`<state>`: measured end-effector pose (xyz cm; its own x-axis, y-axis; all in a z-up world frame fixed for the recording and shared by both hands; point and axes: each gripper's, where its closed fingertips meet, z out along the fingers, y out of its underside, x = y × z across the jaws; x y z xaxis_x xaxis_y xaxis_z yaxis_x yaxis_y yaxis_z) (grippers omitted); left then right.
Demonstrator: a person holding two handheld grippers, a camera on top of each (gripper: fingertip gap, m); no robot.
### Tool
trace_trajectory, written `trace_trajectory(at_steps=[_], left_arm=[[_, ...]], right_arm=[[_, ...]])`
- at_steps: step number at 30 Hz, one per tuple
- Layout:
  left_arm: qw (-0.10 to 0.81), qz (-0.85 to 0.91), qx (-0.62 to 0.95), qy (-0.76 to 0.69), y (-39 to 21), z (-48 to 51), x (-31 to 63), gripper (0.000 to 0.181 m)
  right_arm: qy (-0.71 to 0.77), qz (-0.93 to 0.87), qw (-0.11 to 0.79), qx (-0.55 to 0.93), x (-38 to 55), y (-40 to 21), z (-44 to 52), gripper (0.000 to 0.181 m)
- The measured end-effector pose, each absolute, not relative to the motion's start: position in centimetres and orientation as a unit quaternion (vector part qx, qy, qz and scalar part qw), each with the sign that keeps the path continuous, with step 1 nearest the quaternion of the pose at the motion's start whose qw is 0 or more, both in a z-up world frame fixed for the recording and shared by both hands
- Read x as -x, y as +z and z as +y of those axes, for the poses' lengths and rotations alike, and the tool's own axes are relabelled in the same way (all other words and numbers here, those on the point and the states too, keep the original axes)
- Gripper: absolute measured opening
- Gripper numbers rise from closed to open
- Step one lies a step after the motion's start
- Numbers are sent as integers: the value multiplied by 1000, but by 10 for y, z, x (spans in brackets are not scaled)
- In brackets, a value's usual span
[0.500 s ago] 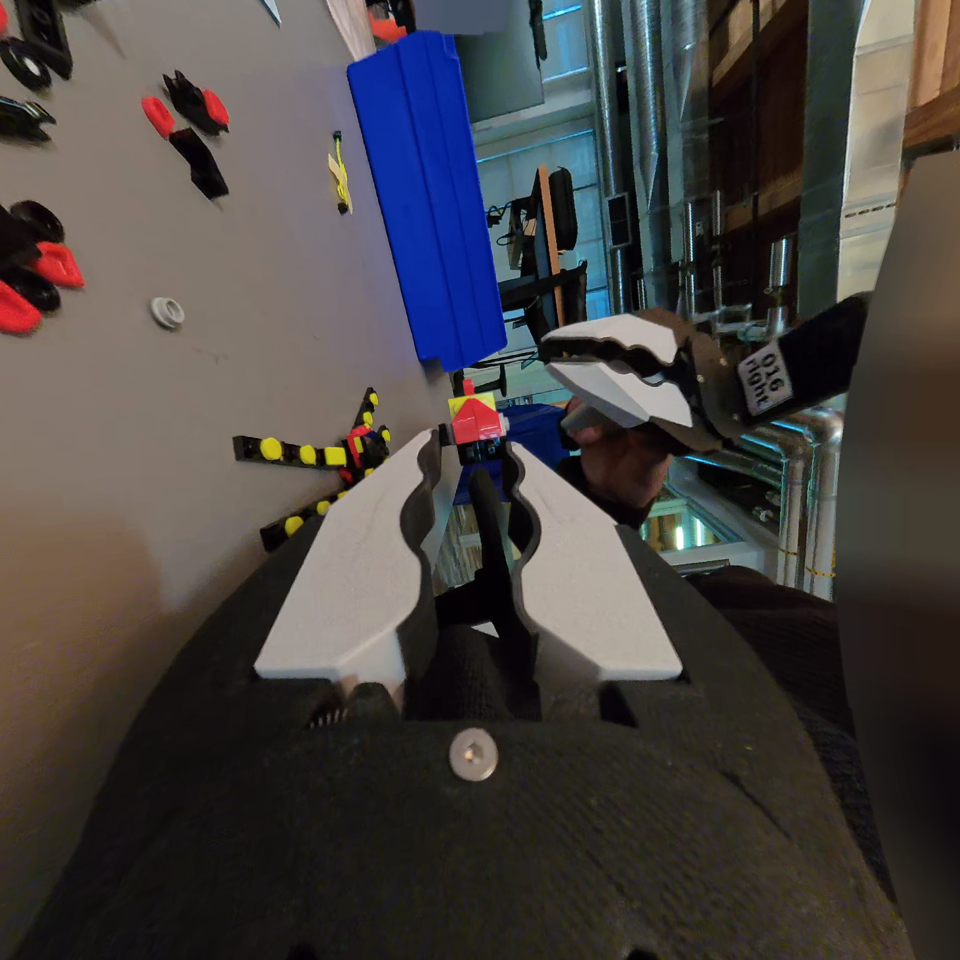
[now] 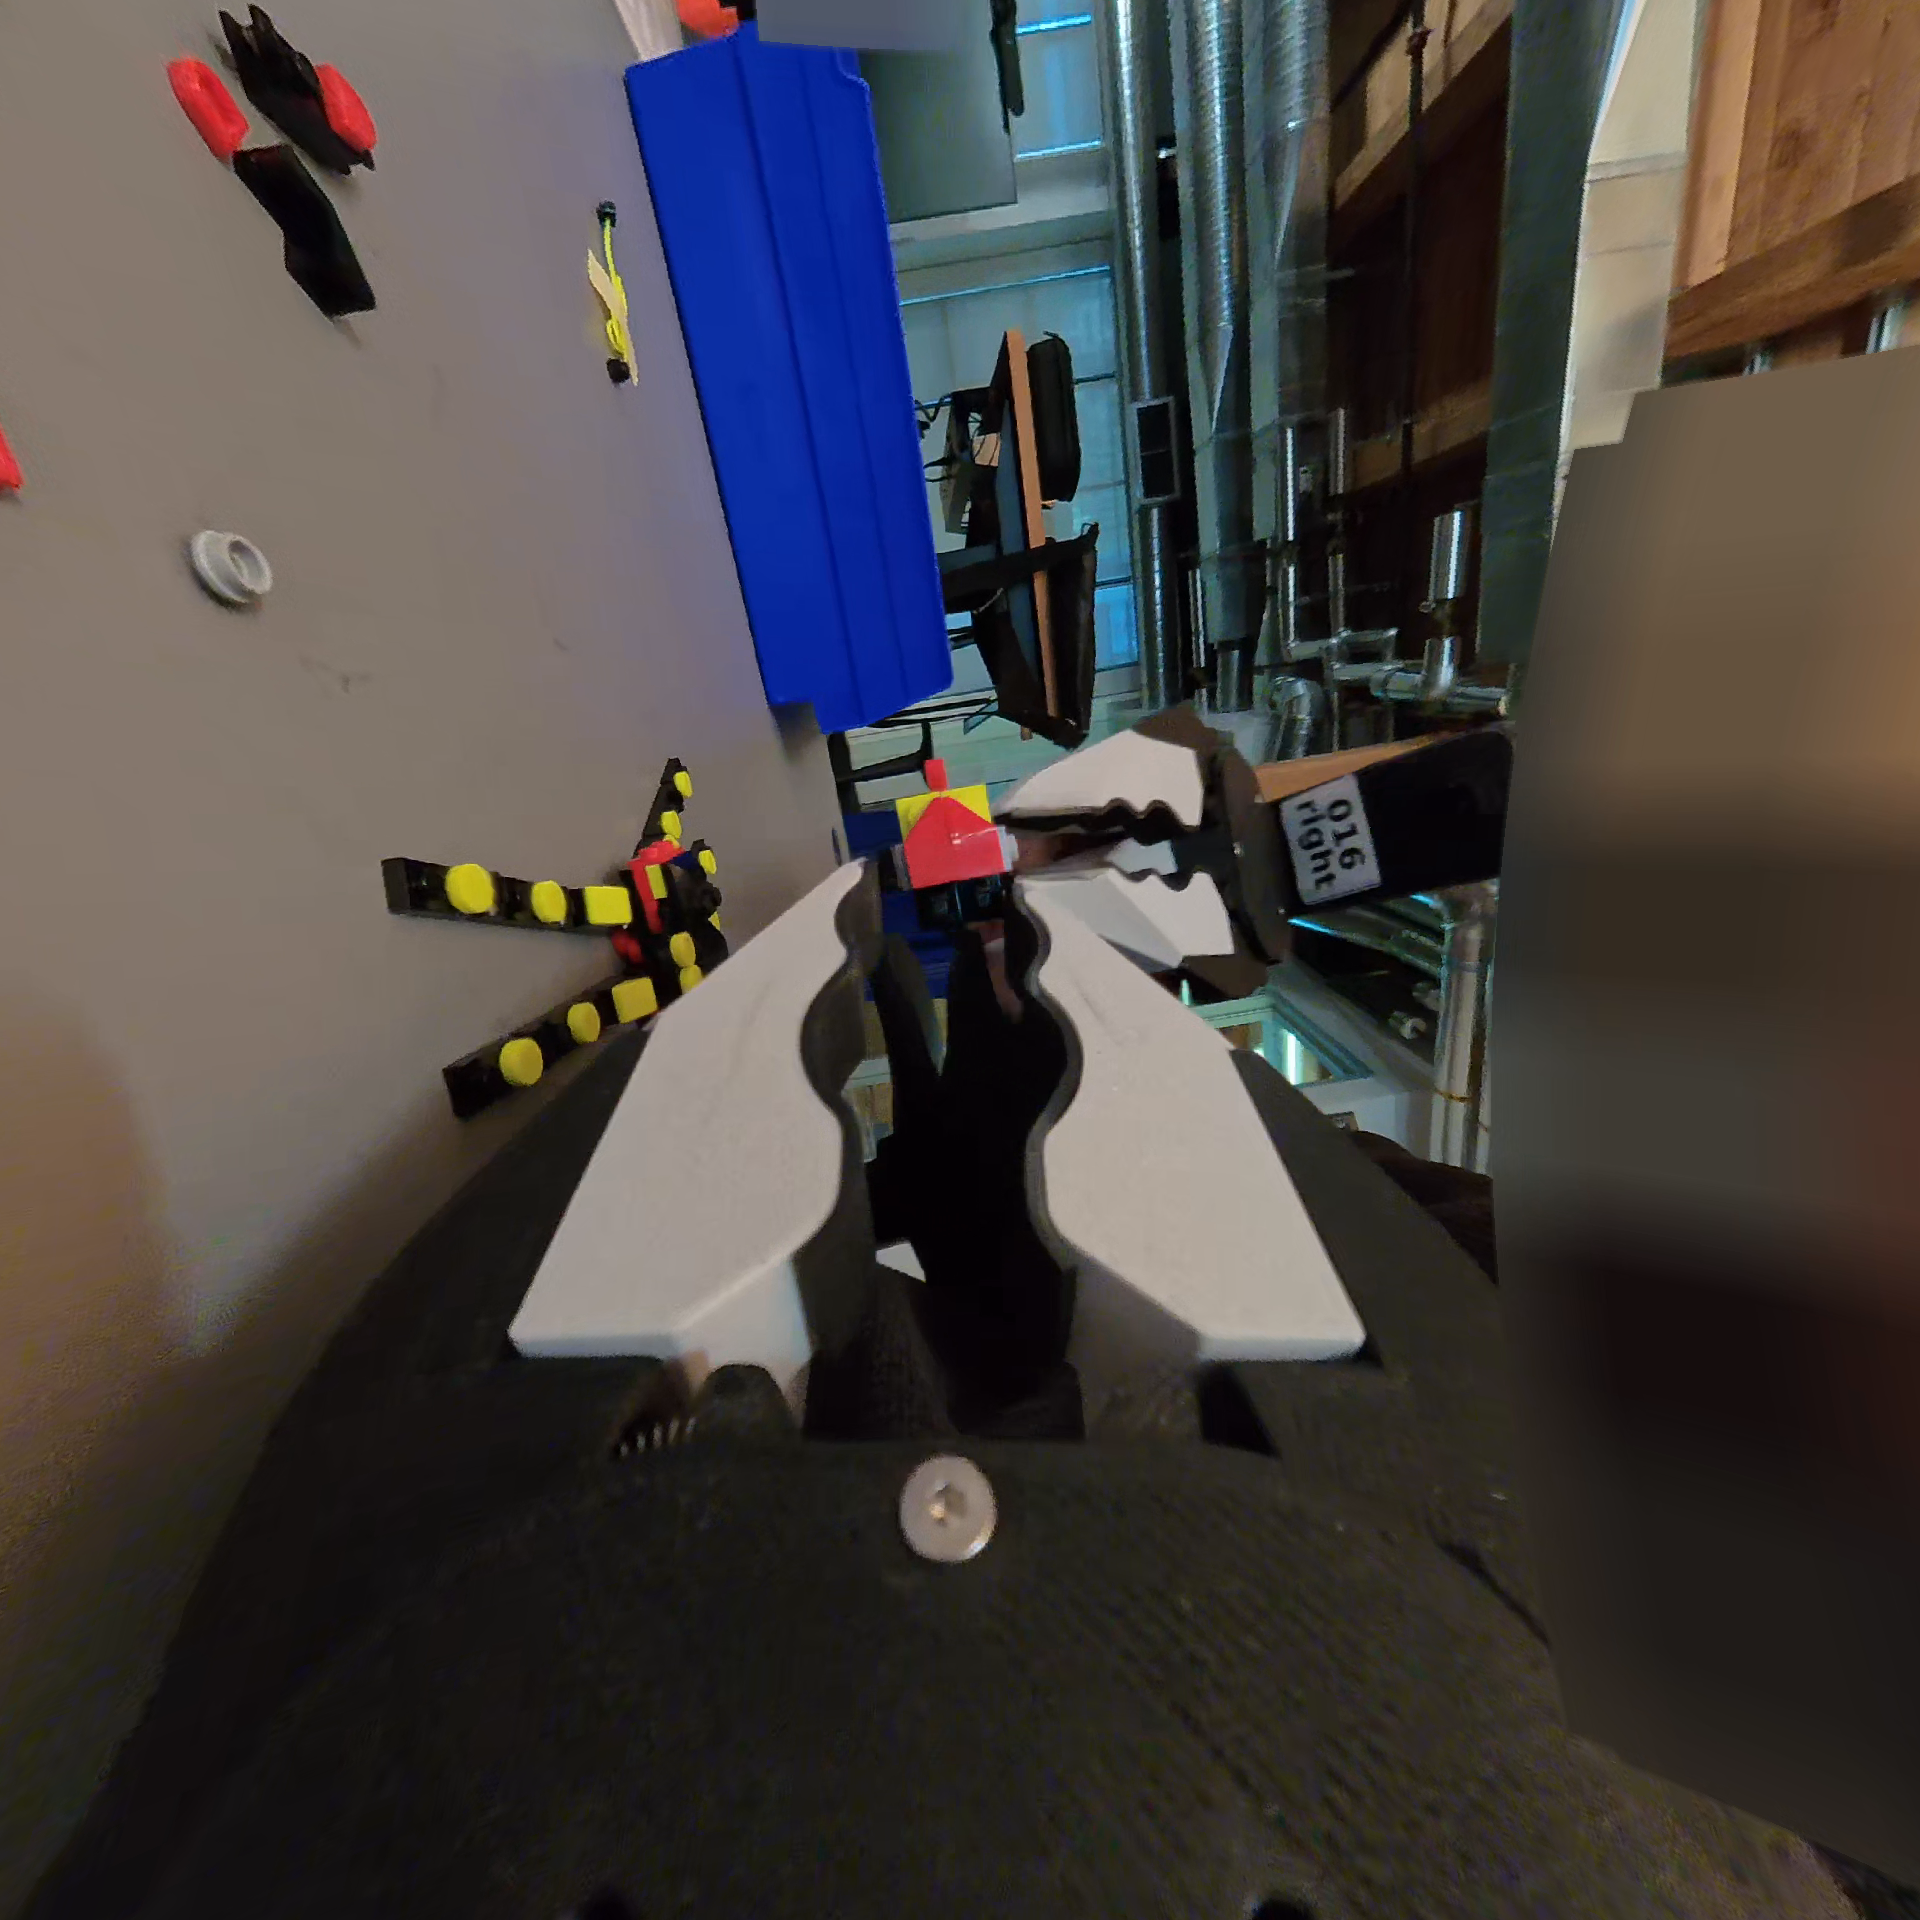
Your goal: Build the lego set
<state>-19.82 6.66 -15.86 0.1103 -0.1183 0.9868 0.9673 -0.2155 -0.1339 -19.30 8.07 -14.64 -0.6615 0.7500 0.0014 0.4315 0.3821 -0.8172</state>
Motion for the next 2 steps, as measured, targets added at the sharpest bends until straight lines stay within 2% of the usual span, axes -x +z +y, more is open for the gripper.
trace_trajectory(at_steps=[2], left_arm=[[497,-387,538,-560,-156,66,200,21]], right_arm=[[430,-803,180,372,194,-150,79,11]])
